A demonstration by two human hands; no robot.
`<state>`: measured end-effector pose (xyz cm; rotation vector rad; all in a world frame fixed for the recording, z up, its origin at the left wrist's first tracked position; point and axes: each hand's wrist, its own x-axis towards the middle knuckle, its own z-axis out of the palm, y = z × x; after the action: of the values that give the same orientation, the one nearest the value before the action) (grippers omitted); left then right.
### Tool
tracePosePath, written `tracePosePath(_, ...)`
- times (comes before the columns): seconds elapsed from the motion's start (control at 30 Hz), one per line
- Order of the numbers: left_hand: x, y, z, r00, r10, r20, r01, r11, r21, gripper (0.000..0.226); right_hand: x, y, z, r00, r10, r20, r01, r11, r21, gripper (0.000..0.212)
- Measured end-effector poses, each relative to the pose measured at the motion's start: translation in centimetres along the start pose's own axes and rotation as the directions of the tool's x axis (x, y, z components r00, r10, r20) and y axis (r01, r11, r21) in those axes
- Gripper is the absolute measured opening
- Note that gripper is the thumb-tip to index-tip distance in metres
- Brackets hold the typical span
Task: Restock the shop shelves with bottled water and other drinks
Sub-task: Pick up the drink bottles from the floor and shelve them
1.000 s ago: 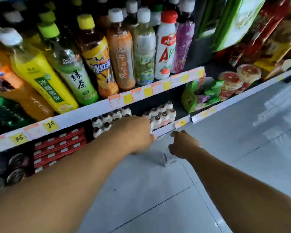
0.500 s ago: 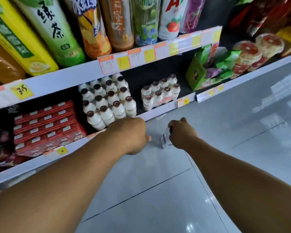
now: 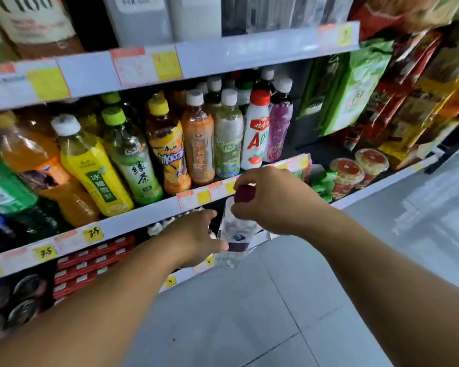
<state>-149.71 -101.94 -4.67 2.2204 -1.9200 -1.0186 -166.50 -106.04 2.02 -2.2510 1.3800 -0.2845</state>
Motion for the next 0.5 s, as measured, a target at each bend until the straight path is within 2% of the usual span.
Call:
tracePosePath(0.1,-1.3,1.2,-3.2,0.988,0.115,-0.104,-0.133,0.971,-0.198,0.047,-0.4,-3.6,-4.6,0.979,-0.064,-0.192,0.074,0.996,0.046,0.023)
tracePosePath(0.17,-2.4,2.1,-5.4,0.97,0.171,-0.173,-0.218,0.926,-0.309,0.046,-0.6,-5.7,-7.3,0.943,-0.09,-0.32,0.12,0.99,0.075,0.025)
tracePosePath(0.23,-3.7,3.3,-7.5,0.938,0.254,-0.235,-0.325,0.879,-0.349,0.045,-0.6,-7.7,-9.8,0.893,-0.109,-0.438,0.169,0.98,0.102,0.027)
tracePosePath(0.3,-5.0,4.6,-9.2,0.898,0.324,-0.299,-0.419,0.837,-0.352,0.052,-0.5,-9.4,-12.0,0.838,-0.11,-0.534,0.197,0.975,0.108,0.026)
tracePosePath(0.4,-6.9,6.1,-11.1,0.857,0.338,-0.389,-0.494,0.756,-0.43,0.075,-0.5,-11.5,-14.7,0.768,-0.108,-0.631,0.221,0.97,0.103,0.028)
tracePosePath(0.5,-8.3,6.8,-12.2,0.866,0.275,-0.418,-0.483,0.676,-0.557,0.071,-0.6,-13.2,-16.6,0.729,-0.084,-0.679,0.207,0.973,0.101,0.035)
